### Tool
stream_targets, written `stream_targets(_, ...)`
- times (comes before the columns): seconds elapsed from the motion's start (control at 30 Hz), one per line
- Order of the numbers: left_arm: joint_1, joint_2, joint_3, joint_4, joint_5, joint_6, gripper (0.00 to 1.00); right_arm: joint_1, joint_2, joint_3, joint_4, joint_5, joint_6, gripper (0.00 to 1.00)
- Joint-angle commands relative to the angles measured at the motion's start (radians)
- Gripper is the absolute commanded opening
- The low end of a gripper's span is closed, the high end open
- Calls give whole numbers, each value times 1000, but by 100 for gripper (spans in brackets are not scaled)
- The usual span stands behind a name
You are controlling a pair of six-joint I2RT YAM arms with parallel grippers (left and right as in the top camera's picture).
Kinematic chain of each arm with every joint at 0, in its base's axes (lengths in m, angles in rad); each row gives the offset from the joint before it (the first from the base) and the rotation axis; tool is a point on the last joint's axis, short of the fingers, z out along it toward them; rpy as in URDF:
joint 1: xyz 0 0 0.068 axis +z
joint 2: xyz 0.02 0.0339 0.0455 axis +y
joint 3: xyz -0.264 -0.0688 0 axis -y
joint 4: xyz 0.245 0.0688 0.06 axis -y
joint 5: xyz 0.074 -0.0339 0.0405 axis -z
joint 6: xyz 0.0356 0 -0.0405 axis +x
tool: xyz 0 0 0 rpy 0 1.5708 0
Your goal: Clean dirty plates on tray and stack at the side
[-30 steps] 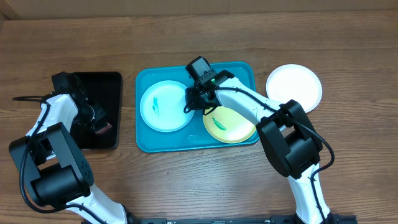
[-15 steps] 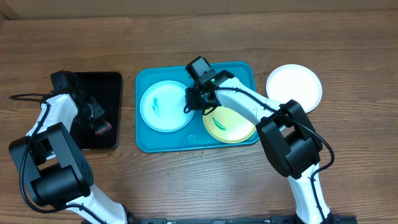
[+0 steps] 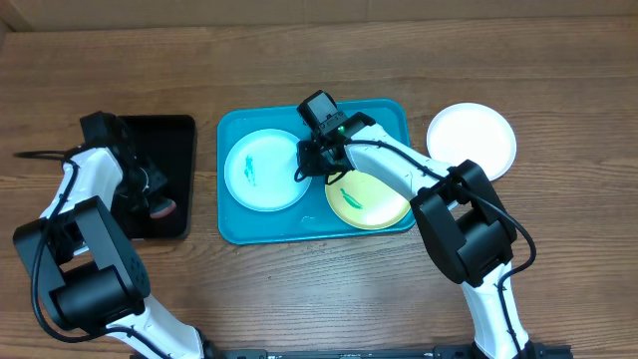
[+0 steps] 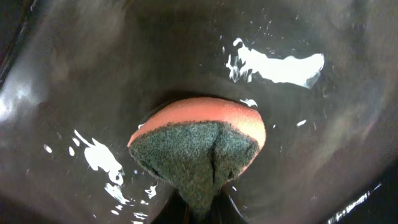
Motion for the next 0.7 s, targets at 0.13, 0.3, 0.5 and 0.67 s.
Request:
stream_targets(0.13,-7,1,195,-106,40,-2,4,3,24,-25,-5,39,-2,10)
stream_targets(0.3,-10,4,108,-70,55,0,4,3,24,-25,-5,39,-2,10)
stream_targets(0.5,-7,3,-29,12,55,1,4,3,24,-25,-15,39,-2,10)
stream_targets(0.67,-6,-29,130,-121,74,0,4,3,24,-25,-17,39,-2,10)
